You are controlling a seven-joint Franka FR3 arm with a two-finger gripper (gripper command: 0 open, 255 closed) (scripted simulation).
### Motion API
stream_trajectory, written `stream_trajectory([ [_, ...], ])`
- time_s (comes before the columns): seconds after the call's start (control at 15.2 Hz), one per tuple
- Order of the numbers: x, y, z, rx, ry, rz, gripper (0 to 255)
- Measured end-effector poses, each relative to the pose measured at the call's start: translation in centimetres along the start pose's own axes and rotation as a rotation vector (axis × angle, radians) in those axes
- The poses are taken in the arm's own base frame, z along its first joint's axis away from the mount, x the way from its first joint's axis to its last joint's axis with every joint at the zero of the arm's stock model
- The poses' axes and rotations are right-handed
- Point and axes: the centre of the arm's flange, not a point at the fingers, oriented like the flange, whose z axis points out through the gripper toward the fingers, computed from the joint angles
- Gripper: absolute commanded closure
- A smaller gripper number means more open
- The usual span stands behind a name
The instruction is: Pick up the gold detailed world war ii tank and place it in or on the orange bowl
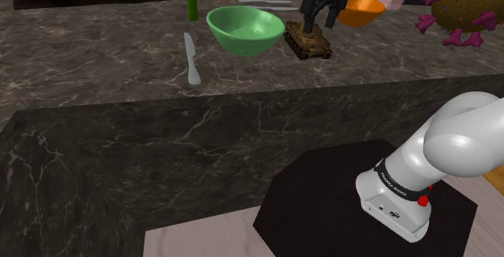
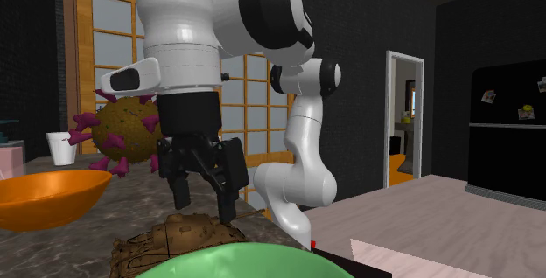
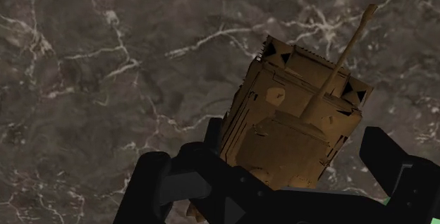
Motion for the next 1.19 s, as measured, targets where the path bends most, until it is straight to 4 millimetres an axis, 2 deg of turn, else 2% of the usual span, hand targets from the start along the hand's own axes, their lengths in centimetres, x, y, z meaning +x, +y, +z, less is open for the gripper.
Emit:
stream_trajectory([
  [0.73,0.0,0.0,-0.2,0.0,0.0,0.0,255],
  [1.19,-0.4,-0.2,-3.5,0.0,0.0,0.0,255],
])
